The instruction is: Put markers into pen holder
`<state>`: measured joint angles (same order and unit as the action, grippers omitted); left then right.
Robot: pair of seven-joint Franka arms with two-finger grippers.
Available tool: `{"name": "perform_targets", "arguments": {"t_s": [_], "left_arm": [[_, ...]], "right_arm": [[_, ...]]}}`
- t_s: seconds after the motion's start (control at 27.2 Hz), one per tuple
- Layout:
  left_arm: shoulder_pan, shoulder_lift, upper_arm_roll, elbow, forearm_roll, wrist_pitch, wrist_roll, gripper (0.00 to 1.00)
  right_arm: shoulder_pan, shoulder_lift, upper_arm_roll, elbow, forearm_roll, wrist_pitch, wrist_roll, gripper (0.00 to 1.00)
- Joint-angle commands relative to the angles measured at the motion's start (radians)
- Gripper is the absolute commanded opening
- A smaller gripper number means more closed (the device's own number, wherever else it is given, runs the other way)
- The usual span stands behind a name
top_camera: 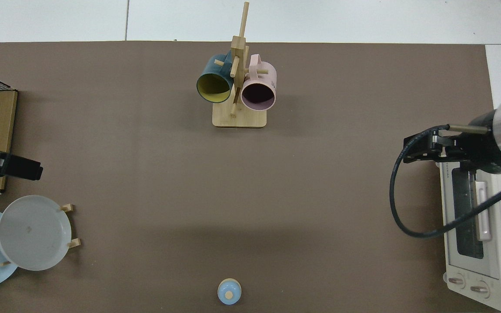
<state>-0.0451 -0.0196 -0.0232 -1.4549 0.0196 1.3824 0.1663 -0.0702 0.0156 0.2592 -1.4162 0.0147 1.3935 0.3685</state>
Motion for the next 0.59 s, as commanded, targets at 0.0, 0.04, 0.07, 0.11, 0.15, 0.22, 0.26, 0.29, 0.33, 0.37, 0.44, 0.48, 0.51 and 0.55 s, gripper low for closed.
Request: {"name": "perform_targets", "arguments": {"t_s": [0.0,0.04,0.07,0.11,0.15,0.22,0.26,0.29,0.33,0.37,0.44,0.48,0.51,0.55], "left_arm": [[0.002,0.007,-0.001,0.019,0.014,-0.017,-0.007,1.00],[0.002,0.007,-0.001,0.019,0.014,-0.017,-0.007,1.00],[0.002,0.007,-0.001,0.019,0.014,-0.017,-0.007,1.00],[0.002,0.007,-0.001,0.019,0.014,-0.019,-0.007,1.00],[0.002,0.007,-0.001,0.019,0.014,-0.019,-0.007,1.00],[0.002,0.007,-0.001,0.019,0.014,-0.017,-0.007,1.00],[0.002,0.007,-0.001,0.019,0.014,-0.019,-0.007,1.00],[0.002,0.007,-0.001,0.019,0.014,-0.017,-0.007,1.00],[0.002,0.007,-0.001,0.019,0.014,-0.019,-0.007,1.00],[0.002,0.007,-0.001,0.019,0.014,-0.019,-0.007,1.00],[0.002,0.007,-0.001,0.019,0.014,-0.017,-0.007,1.00],[0.002,0.007,-0.001,0.019,0.014,-0.017,-0.007,1.00],[0.002,0.007,-0.001,0.019,0.014,-0.019,-0.005,1.00],[0.002,0.007,-0.001,0.019,0.014,-0.019,-0.007,1.00]], "right_arm": [[0.066,0.000,-0.080,0.005,-0.001,-0.021,-0.037,1.00],[0.073,0.000,-0.083,0.005,-0.001,-0.021,-0.045,1.00],[0.081,0.000,-0.086,0.005,-0.001,-0.022,-0.055,1.00],[0.088,-0.002,-0.092,0.005,-0.005,-0.024,-0.069,1.00],[0.096,-0.002,-0.098,0.006,-0.007,-0.024,-0.081,1.00],[0.118,-0.003,-0.121,0.006,-0.009,-0.022,-0.106,1.00],[0.124,-0.003,-0.132,0.005,-0.006,-0.022,-0.114,1.00],[0.131,-0.005,-0.143,0.005,-0.002,-0.021,-0.118,1.00],[0.139,-0.006,-0.152,0.005,0.001,-0.021,-0.117,1.00],[0.148,-0.011,-0.156,0.003,-0.001,-0.019,-0.117,1.00],[0.156,-0.011,-0.161,0.003,0.002,-0.018,-0.120,1.00],[0.156,-0.011,-0.161,0.003,-0.001,-0.018,-0.123,1.00],[0.156,-0.011,-0.163,0.003,-0.001,-0.018,-0.126,1.00],[0.159,-0.011,-0.166,0.002,0.008,-0.024,-0.123,1.00]]}}
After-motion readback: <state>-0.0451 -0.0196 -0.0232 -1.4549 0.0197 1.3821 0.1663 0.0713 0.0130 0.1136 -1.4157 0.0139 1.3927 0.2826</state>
